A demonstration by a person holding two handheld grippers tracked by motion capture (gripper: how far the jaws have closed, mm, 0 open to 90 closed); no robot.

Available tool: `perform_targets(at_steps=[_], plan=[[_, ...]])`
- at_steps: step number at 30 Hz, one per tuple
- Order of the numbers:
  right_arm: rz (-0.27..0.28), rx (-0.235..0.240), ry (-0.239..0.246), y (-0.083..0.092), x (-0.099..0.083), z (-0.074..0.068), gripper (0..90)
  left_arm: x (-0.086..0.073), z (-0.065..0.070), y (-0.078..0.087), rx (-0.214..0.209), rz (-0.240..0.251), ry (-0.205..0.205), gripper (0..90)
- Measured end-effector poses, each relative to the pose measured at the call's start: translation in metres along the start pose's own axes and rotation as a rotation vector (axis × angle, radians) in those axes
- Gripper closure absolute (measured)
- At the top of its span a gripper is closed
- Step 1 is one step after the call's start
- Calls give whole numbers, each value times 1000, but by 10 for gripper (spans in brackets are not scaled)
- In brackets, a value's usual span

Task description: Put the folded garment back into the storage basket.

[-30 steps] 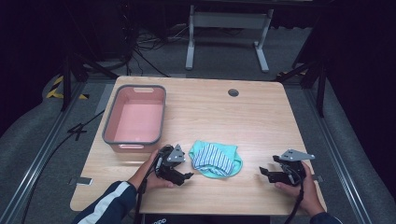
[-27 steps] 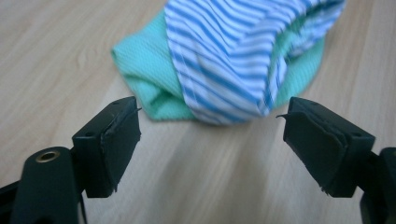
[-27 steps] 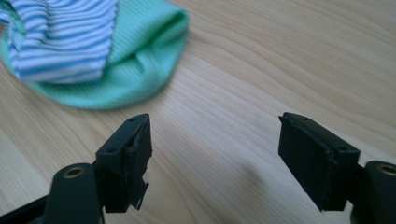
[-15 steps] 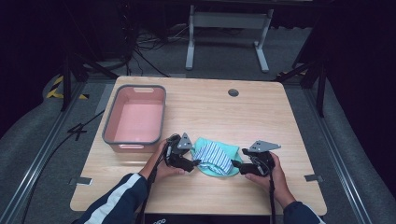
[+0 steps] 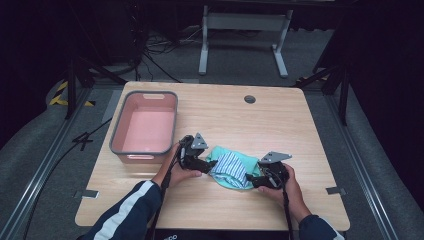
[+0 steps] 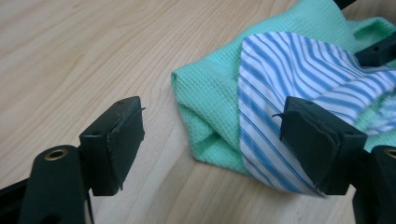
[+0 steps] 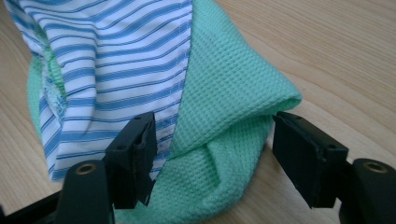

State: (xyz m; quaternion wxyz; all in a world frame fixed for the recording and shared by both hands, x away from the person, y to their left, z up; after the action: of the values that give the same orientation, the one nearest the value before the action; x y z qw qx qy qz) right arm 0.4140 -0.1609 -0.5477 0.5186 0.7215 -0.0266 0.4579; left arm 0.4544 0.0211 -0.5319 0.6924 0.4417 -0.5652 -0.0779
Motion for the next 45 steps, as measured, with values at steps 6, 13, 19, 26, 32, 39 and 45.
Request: perform_targets(at_steps=[6, 13, 19, 26, 32, 39, 45], plan=[[-13, -24, -5, 1, -3, 10, 218, -12, 3, -18, -37, -62, 23, 172], [-25, 9, -20, 3, -4, 5, 395, -14, 16, -16, -50, -58, -11, 175], [-30, 48, -15, 7, -4, -5, 622, -12, 26, -13, -84, -58, -29, 382], [-3, 69, 14, 7, -4, -11, 808, -7, 40, -14, -110, -49, -32, 694], [-5, 52, 21, 8, -4, -11, 835, -6, 44, -15, -122, -49, -21, 770], [10, 51, 18, 15, -4, -7, 845, 0, 49, -13, -112, -44, -46, 805], [50, 50, 9, 30, 2, -2, 847, 9, 51, -7, -100, -12, -66, 813]])
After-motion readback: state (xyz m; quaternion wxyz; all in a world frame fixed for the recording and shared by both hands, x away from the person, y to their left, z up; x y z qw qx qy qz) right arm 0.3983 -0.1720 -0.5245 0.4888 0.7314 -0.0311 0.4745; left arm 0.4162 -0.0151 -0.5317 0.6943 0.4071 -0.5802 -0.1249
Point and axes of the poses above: each handheld gripper's, and its own axes: y roughly backward along the jaws, x roughly out of its top, z roughly to its right, the point moved 10 cm from there along -y, roughly forward along the jaws, and after that the axes turned 3 degrees about -y, right-handed, at the moved point
